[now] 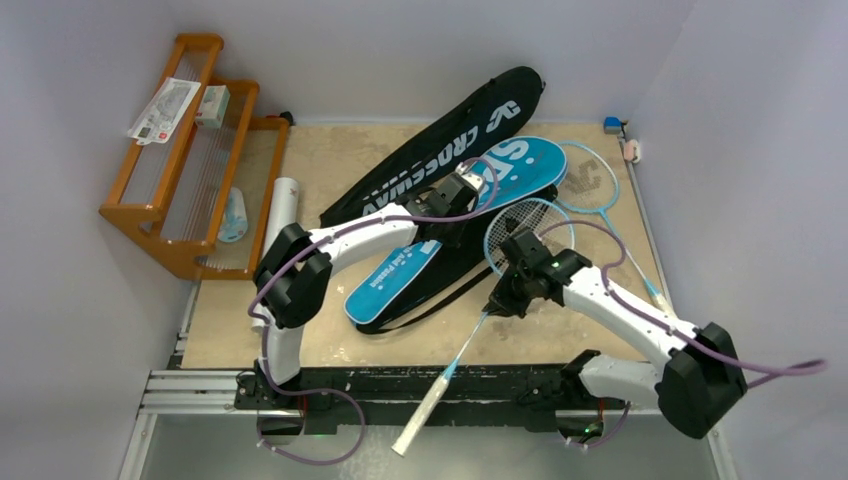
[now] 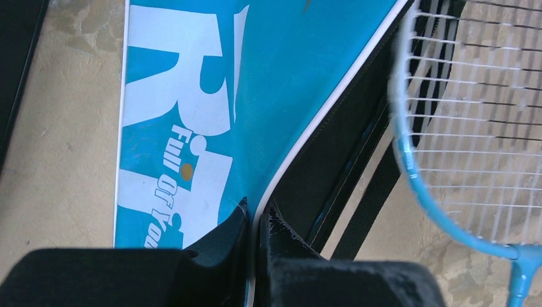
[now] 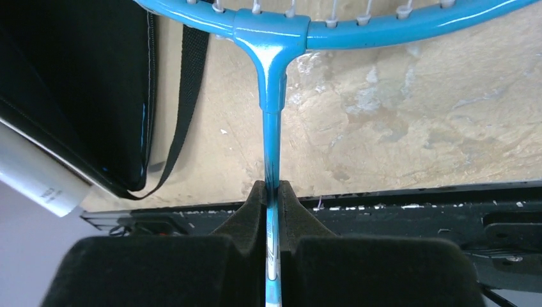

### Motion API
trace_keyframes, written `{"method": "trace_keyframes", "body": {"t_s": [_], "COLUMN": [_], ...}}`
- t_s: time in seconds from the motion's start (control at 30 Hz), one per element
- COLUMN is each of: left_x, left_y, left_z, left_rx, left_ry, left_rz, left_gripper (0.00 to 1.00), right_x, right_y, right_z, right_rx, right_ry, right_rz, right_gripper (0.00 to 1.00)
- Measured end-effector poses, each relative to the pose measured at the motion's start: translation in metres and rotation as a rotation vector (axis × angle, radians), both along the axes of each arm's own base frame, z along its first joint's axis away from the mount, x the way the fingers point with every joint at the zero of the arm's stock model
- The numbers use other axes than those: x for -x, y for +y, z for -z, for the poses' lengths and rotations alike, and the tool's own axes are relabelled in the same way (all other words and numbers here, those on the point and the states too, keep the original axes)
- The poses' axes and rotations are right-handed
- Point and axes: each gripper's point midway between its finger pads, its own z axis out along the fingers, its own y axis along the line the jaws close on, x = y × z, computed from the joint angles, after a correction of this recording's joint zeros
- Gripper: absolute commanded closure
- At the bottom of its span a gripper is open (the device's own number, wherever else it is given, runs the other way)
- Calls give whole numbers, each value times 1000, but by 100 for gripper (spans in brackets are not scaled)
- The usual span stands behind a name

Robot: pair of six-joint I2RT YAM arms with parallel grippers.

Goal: Pack up the badminton gear
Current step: Place the racket in the racket bag.

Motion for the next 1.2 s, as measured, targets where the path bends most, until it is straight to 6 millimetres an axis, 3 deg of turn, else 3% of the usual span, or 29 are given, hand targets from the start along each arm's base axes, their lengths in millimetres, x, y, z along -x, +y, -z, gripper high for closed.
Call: {"method": "trace_keyframes", "body": {"t_s": [0.33, 0.57, 0.83, 1.07, 1.2], "left_x": [4, 17, 39, 71, 88], "left_y": [0, 5, 17, 24, 17], "left_z": [7, 15, 2, -6, -11], "left_rx": [-11, -2, 26, 92, 162], "left_ry": [7, 49, 78, 141, 195], "left_rz": [42, 76, 106, 157, 200], "left_gripper": [100, 100, 100, 100, 100], "right_x": [-21, -36, -75, -118, -130], "right_y": [50, 56, 52, 7, -2], "right_z": [-2, -1, -9, -1, -3], "right_rx": [56, 106, 130, 180, 221], "right_ry": [-19, -59, -308, -402, -427], "right_rz": [-160, -241, -336, -188, -120], "right_gripper": [100, 100, 100, 100, 100]}}
